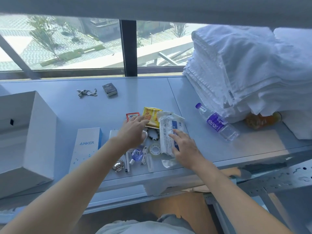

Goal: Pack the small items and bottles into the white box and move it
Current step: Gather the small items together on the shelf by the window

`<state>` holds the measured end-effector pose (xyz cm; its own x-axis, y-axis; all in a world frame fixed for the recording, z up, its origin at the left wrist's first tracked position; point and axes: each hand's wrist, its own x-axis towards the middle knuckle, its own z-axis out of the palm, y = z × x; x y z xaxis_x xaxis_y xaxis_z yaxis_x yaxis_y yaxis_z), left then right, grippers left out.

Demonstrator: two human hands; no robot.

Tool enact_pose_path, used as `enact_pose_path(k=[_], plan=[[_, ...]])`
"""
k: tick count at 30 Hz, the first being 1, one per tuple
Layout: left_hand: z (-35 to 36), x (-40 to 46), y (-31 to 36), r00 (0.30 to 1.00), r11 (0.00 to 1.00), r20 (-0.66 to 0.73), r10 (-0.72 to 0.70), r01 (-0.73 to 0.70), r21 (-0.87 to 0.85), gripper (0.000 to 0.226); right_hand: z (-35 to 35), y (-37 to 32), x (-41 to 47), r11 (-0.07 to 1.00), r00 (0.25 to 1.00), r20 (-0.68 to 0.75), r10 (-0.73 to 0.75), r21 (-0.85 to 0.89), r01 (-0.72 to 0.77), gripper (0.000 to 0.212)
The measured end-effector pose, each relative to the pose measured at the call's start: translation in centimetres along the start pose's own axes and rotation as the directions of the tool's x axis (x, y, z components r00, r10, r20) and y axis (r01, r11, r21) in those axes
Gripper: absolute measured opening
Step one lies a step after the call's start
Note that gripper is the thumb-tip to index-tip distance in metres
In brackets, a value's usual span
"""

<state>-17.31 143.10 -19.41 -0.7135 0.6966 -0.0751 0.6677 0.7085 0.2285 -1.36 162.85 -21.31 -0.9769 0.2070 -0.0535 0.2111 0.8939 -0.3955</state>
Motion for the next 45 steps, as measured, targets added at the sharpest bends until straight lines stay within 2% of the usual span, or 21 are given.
enact_pose_path(k=[8,17,30,36,40,45], plan=[[-1.0,-0.3,-2.4,0.996,0.997,-0.042,-0.076,0.075,-0.023,0.055,-1.6,-3.6,4.9,0.994,0.994,-0.016,-0.104,0.036,0.104,0.051],[-1.8,-0.1,-6.4,0.973,0.976,-0.084,-0.216,0.216,-0.016,0.057,-0.5,-7.2,11.0,0.976,0.976,0.038,-0.215,0.042,0.214,0.049],[-3.0,0.5,-14.6,0.894,0.902,-0.124,-0.431,0.426,-0.065,0.058,2.5,-13.5,21.4,0.939,0.932,0.139,-0.335,-0.028,0.342,0.063],[-4.3,2.0,-17.7,0.852,0.857,-0.088,-0.515,0.511,-0.066,0.072,3.2,-16.2,26.2,0.893,0.920,0.208,-0.333,-0.244,0.379,0.084],[-4.9,3.4,-19.7,0.832,0.834,-0.060,-0.551,0.550,-0.044,0.085,2.9,-16.9,27.7,0.892,0.918,0.249,-0.309,-0.258,0.370,0.105],[-5.0,4.4,-22.2,0.824,0.825,-0.030,-0.565,0.565,-0.008,0.116,2.2,-17.8,28.8,0.879,0.904,0.297,-0.307,-0.275,0.389,0.113]])
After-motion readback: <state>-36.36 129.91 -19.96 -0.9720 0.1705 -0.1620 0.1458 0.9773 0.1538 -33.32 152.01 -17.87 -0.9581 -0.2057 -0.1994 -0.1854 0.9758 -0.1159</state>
